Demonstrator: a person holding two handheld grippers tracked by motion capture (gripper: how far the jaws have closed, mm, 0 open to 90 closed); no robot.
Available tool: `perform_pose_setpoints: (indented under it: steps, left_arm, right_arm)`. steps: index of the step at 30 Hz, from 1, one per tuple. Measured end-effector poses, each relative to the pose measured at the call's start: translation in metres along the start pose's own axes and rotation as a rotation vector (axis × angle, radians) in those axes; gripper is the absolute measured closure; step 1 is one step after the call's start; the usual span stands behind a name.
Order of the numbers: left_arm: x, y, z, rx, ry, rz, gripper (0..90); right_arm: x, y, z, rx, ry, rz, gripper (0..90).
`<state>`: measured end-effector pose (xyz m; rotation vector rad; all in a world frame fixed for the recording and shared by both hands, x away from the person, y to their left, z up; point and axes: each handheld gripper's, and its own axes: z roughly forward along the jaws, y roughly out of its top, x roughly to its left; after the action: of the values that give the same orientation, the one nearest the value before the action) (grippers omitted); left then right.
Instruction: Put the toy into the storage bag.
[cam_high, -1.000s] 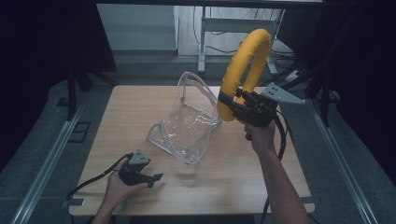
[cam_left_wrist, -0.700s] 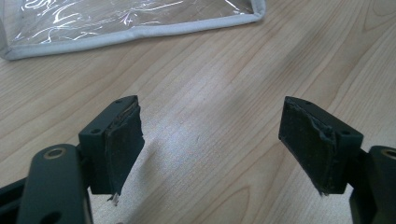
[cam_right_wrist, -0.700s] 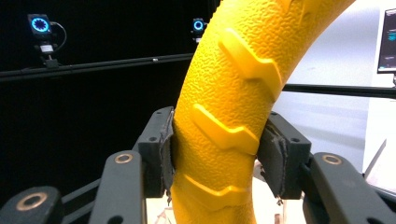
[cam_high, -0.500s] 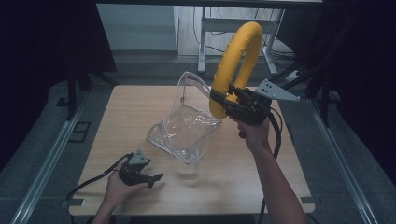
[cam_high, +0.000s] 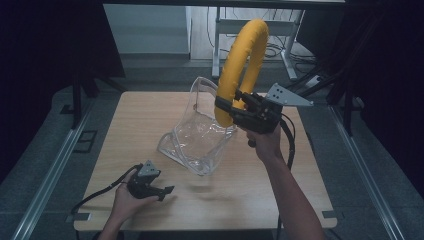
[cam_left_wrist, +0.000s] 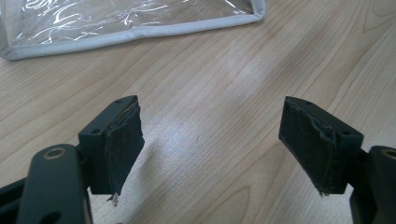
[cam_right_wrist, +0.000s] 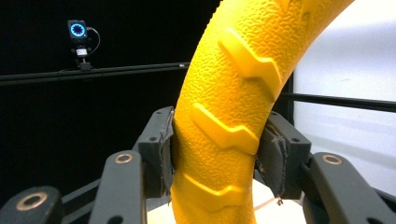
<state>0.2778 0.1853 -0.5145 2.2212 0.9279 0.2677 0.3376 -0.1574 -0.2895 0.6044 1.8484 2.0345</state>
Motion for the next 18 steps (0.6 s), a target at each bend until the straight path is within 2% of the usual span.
perform_pose_setpoints:
  steps: [10,18]
  left_arm:
    - [0.000,0.000,0.000,-0.004,0.001,-0.001,21.5]
    - [0.000,0.000,0.000,-0.004,-0.001,-0.002,21.5]
  right_arm:
    - [0.005,-0.002,0.006,-0.006,0.033,-0.009,50.4]
    - [0.015,0.001,0.009,-0.009,0.067,-0.030,50.4]
